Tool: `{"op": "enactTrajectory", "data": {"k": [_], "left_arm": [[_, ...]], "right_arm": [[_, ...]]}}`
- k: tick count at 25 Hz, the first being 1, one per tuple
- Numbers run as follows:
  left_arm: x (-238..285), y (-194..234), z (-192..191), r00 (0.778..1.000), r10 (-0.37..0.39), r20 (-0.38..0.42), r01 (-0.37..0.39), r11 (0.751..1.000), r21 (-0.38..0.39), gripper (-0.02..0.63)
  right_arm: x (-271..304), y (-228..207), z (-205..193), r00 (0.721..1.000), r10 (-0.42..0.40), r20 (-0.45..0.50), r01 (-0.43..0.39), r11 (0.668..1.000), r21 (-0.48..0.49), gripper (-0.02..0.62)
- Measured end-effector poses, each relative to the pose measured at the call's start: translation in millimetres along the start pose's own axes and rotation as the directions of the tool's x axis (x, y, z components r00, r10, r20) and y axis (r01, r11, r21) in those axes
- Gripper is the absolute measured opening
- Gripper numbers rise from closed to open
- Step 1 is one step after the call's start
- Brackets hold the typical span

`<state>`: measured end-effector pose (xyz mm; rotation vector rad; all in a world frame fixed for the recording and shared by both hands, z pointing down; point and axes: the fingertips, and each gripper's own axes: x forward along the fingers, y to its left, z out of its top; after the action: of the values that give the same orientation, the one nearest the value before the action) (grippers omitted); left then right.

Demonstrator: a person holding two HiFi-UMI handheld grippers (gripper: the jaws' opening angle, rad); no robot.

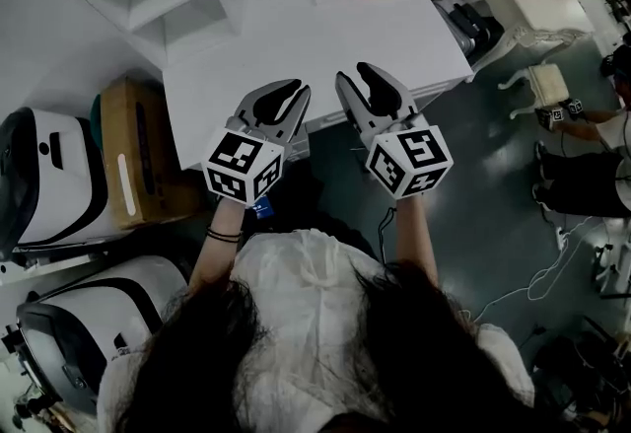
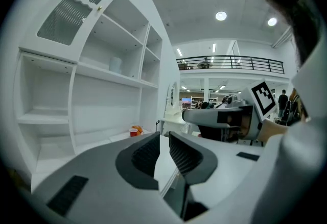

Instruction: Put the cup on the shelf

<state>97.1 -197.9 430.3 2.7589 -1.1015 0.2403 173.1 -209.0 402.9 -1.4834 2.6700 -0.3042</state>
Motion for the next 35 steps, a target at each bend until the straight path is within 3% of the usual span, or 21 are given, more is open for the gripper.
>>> {"op": "enactTrajectory", "data": {"k": [6, 17, 26, 35], "left_arm": [[-20, -23, -10, 1.0, -0.008, -0.014, 0.008, 1.0, 0.001, 0.057], [-59, -14, -28, 0.996, 0.074, -0.039, -0.075, 0.997, -0.013, 0.057], [-133, 7, -46, 0.989, 0.145, -0.025, -0.146, 0.989, -0.031, 0.057], [-226, 21, -62, 0.986, 0.167, 0.007, -0.166, 0.985, -0.039, 0.057]], "right_arm": [[-23, 18, -12, 1.0, -0.001, 0.005, 0.001, 1.0, 0.011, 0.153], [-30, 51, -40, 0.998, 0.056, -0.014, -0.055, 0.997, 0.05, 0.129], [-16, 139, -64, 0.986, 0.16, -0.047, -0.158, 0.986, 0.053, 0.122], [-29, 234, -85, 0.982, 0.169, -0.084, -0.166, 0.985, 0.043, 0.095]]}}
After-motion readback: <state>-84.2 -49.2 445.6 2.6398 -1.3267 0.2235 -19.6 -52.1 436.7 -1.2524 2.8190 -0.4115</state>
